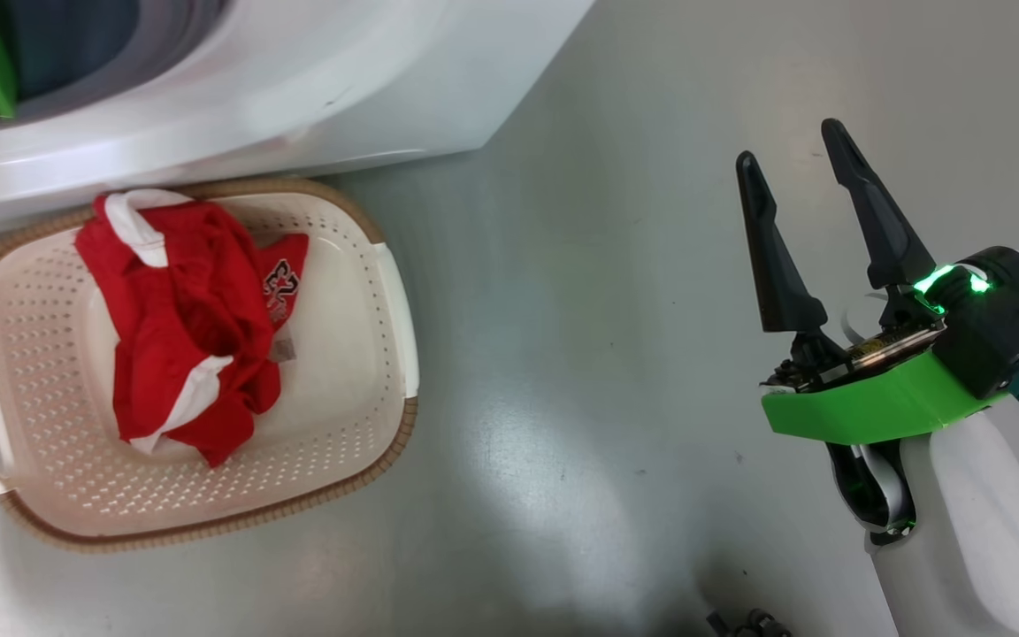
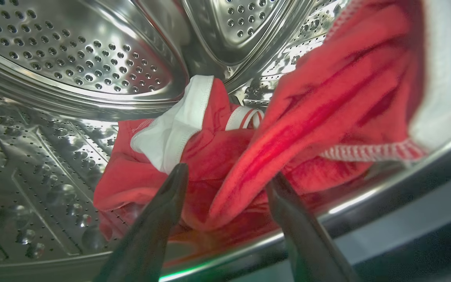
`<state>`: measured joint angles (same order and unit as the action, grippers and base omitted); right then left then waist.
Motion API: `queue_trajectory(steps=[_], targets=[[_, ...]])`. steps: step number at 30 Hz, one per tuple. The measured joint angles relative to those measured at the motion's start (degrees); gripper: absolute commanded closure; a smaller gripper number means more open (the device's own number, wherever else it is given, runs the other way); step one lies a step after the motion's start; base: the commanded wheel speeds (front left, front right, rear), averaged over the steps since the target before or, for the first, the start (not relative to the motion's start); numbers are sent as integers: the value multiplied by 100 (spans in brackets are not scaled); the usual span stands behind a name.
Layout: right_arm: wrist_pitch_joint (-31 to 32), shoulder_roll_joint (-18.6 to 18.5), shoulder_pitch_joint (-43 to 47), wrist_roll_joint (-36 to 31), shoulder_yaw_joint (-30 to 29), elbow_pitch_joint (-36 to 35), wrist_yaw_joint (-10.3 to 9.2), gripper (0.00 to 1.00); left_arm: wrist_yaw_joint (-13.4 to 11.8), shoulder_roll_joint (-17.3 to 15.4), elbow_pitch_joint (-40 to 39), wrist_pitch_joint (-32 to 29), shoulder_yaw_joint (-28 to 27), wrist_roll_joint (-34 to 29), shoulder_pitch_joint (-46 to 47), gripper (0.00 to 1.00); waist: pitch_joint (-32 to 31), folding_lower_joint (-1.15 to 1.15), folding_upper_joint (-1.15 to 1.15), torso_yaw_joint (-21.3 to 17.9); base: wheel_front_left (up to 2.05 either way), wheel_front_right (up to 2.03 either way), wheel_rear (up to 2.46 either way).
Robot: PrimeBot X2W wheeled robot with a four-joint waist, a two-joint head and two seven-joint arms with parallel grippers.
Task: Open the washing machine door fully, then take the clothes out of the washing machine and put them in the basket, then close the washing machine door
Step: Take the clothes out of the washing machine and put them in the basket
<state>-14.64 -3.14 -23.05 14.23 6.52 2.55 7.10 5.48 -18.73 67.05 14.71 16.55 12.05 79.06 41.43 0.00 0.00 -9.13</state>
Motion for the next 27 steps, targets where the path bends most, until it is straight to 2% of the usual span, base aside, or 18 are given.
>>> queue_trajectory(steps=[5,6,7,8,17,27], targets=[[0,1,-1,41,0,-12,0,0,2,-53,211,0,80,-58,178,0,52,0,0,-99,0,0,0],[0,1,-1,42,1,-12,0,0,3,-59,259,-2,99,-58,219,19,58,0,0,-117,0,0,0],[0,1,-1,46,4,-13,0,0,3,-69,294,-2,109,-58,236,68,64,0,0,-135,0,0,0],[0,2,-1,48,4,-13,0,0,5,-71,335,-8,125,-58,249,100,70,0,0,-149,0,0,0],[0,2,-1,55,-9,-25,0,0,2,-8,393,-5,-9,176,321,100,79,0,0,-59,0,0,0],[0,1,1,51,-30,-19,0,0,-35,8,-715,-4,-181,294,-588,100,-120,0,0,227,0,0,0]])
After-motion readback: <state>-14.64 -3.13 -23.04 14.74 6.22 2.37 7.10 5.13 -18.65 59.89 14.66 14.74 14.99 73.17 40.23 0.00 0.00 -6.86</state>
